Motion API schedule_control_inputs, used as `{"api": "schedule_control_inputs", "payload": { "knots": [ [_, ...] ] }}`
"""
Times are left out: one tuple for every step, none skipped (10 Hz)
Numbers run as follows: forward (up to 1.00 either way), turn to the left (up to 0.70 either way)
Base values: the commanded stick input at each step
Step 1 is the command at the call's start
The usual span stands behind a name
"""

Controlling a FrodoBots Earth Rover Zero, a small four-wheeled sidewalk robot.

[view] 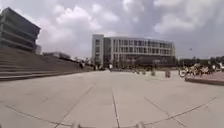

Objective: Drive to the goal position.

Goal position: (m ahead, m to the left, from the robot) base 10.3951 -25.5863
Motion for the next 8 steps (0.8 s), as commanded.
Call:
{"api": "schedule_control_inputs", "payload": {
  "knots": [
    [0.70,0.00],
    [0.70,0.00],
    [0.70,0.00],
    [0.70,0.00],
    [0.70,0.00],
    [0.70,0.00],
    [0.70,0.00],
    [0.70,0.00]
  ]
}}
